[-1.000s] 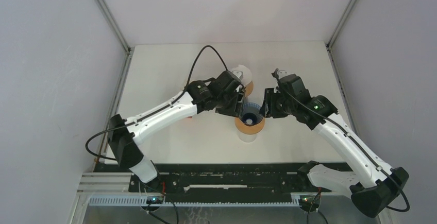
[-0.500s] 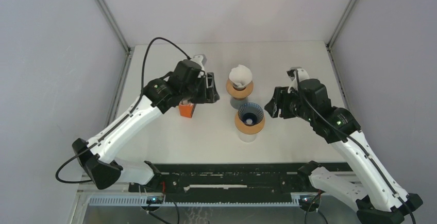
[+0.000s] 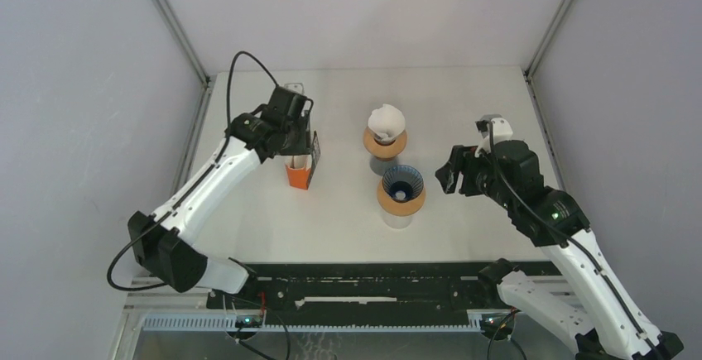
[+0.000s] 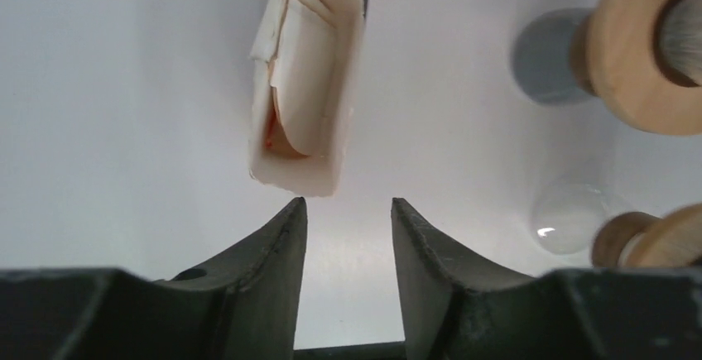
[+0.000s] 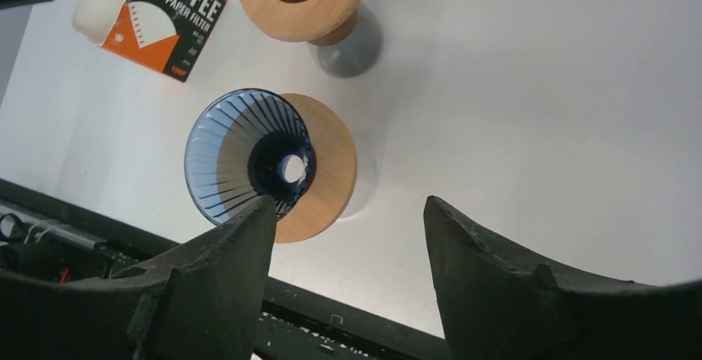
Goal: Place the coffee filter in the dripper
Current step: Pick up the coffee filter from the coffee filter holder.
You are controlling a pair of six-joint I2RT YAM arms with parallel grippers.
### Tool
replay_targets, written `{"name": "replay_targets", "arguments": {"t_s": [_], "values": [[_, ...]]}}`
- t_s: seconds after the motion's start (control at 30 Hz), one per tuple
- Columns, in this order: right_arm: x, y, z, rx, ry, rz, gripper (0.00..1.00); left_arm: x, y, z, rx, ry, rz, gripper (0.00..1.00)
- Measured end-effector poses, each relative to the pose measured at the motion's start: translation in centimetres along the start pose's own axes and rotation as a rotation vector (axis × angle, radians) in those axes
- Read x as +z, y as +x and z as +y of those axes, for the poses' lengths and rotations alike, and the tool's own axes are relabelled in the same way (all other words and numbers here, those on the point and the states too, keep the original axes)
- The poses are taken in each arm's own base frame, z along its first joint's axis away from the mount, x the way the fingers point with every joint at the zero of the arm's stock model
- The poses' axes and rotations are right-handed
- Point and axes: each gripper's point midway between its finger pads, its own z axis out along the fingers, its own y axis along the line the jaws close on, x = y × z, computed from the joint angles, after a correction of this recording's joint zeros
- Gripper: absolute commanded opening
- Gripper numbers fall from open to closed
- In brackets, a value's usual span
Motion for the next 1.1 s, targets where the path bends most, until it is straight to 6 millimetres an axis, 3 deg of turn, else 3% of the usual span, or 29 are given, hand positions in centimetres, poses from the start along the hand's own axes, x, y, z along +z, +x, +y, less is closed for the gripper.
{"name": "replay_targets", "arguments": {"t_s": [0.33,0.7,1.1], "values": [[-1.1,-0.9,-1.9,0.006,0.08,-0.102,0.78,5.7,2.0,2.2,0.137,-0.166,0.127,0.31],[-0.5,-0.6,-3.1,0.011,0.133,-0.093,0.79,8.3,1.4,3.2,0.205,-0.249,0.146,0.27],[0.0,-0.4,-3.9,0.006,0.168,-0.085,0.79,10.5,2.1,4.0,0.252,-0.312,0.183,0.27]]}}
